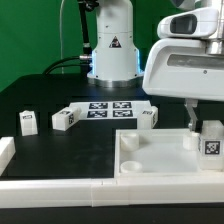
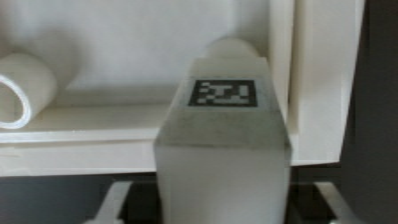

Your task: Assemble one leg

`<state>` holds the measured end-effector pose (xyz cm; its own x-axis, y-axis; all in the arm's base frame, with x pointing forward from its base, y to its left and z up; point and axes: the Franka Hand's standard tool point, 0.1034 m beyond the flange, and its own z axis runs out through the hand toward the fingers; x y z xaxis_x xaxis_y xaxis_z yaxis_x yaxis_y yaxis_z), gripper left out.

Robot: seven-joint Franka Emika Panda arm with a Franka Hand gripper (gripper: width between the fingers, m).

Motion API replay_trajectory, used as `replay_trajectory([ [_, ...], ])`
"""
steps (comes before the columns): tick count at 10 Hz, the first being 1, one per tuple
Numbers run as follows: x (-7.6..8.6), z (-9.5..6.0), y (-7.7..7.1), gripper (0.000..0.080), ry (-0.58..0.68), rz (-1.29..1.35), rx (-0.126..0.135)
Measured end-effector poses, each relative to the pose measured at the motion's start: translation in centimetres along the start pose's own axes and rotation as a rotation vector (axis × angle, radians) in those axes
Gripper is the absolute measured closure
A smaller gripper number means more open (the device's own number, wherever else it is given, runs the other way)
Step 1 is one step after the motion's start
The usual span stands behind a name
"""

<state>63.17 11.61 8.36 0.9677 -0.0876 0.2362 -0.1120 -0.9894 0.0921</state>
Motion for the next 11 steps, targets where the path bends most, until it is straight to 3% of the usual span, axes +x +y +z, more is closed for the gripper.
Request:
replay_trajectory([
  [1,-0.01,0.00,-0.02,0.0501,0.000,0.015,0.001],
  [7,-0.08,0.08,0.25,0.0502,-0.027,0.812,0.007],
  [11,-0.48,0.17,0.67,0.0502,-0.050,1.306,-0.015],
])
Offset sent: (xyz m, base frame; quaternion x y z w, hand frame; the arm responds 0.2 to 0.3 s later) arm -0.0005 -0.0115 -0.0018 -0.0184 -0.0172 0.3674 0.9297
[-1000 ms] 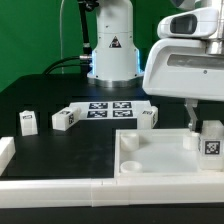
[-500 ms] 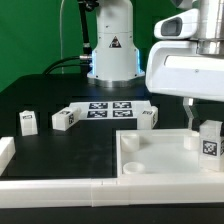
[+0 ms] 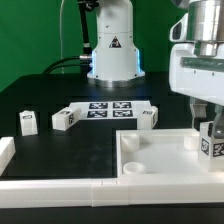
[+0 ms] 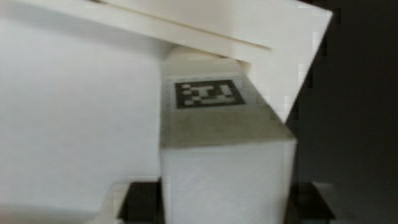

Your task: Assemble one leg

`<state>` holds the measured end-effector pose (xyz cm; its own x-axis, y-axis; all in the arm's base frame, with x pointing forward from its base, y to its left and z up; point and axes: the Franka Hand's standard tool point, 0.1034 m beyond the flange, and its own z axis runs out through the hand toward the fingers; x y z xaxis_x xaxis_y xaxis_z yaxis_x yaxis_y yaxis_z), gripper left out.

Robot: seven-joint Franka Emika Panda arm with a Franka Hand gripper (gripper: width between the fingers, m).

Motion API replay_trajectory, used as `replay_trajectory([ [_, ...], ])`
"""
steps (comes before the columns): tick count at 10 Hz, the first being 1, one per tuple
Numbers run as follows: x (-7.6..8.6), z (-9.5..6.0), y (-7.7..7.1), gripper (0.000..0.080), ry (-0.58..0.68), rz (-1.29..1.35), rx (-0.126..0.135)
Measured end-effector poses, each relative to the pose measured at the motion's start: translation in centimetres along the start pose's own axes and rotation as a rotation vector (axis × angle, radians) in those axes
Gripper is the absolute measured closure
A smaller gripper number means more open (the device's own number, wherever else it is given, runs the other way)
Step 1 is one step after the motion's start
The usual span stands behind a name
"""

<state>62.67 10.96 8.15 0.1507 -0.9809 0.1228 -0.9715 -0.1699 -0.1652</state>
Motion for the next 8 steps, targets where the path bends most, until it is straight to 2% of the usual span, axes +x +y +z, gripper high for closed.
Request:
replay_trajectory([
  [2,0.01,-0.03,0.17,0.0502,-0.021,0.117,0.008],
  [3,0.00,0.03,0.19,0.0412,-0.021,0.109,0.007],
  [4,-0.03,0.07,0.22,0.0412,-0.021,0.104,0.006],
  [5,-0.03,0.07,0.22,0.0226,-0.021,0.054,0.007],
  [6,-0.06,0.09,0.23,0.0226,-0.021,0.051,0.006],
  [7,-0.11,0.08,0.20,0.0166,-0.021,0.031,0.009],
  [8,-0.20,-0.01,0.00,0.0166,-0.017,-0.114,0.032],
])
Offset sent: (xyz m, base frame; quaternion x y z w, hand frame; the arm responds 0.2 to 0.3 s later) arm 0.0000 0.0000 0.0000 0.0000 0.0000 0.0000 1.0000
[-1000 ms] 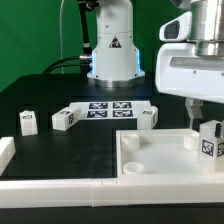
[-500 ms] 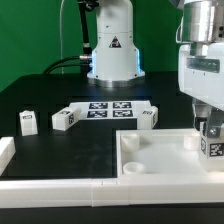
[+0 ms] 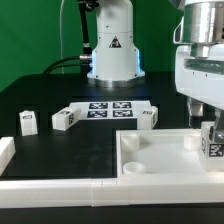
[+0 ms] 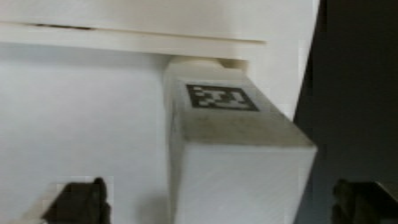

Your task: Assemble one leg

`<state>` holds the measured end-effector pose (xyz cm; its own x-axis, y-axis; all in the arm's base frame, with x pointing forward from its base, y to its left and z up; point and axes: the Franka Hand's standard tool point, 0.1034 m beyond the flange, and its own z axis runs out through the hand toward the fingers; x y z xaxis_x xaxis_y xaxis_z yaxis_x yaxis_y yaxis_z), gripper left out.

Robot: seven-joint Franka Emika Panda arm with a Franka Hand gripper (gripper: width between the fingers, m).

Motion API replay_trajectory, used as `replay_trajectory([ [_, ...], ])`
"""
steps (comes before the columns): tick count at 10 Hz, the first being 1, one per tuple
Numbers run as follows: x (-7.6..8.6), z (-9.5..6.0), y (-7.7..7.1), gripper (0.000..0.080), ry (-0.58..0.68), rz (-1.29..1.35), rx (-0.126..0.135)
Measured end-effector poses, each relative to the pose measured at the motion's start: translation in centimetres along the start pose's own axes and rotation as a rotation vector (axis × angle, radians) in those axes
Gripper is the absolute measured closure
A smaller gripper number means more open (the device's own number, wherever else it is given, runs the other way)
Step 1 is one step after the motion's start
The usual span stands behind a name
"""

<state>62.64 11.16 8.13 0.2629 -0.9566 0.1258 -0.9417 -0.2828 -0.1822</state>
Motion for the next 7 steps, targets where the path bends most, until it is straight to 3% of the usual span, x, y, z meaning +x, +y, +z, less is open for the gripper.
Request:
replay_trajectory([
  [2,-0.15,0.19,0.02,0.0151,0.015,-0.275,0.035],
  [7,-0.35,0.16,-0.18,0.0151,0.028,-0.758,0.046],
])
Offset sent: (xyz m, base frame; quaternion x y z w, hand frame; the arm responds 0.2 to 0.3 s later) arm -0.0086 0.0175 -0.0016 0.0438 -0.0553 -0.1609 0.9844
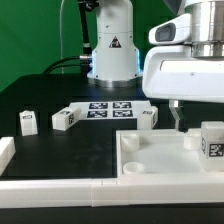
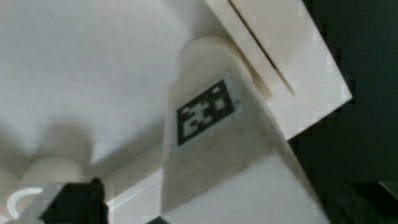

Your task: Assemble one leg

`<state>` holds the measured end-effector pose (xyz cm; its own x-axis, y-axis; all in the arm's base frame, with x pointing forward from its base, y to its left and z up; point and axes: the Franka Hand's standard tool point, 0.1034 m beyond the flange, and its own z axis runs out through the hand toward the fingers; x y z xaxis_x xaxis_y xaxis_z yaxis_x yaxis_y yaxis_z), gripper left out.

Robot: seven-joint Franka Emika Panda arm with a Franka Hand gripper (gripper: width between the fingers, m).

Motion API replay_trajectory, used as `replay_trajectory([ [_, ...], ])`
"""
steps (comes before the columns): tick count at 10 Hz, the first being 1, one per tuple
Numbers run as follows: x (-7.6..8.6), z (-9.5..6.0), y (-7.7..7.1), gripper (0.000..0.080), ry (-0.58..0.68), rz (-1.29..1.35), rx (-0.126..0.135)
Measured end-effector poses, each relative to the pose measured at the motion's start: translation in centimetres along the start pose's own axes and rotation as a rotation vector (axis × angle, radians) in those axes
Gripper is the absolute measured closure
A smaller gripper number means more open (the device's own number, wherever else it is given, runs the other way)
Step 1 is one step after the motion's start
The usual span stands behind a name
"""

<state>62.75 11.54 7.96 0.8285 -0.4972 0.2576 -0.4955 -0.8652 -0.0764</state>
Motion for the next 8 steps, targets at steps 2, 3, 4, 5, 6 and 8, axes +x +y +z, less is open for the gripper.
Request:
replay_trajectory([
  [2,-0.34,0.05,-0.35,0.0151,0.006,-0.214,-0.006],
  [3,-0.60,0.09,-0.58,0.0151,0.007,-0.258,-0.010],
  [4,-0.95,0.12,-0.90,0.0151,0.006,-0.236,-0.009],
  [5,-1.02,0.13,-0.96,0.0151,0.005,-0.238,-0.009],
  [6,-0.94,0.13,-0.87,0.0271,0.006,-0.236,-0.009],
  [8,-0.76,0.17,-0.52,0.0507,0.006,-0.235,-0.014],
])
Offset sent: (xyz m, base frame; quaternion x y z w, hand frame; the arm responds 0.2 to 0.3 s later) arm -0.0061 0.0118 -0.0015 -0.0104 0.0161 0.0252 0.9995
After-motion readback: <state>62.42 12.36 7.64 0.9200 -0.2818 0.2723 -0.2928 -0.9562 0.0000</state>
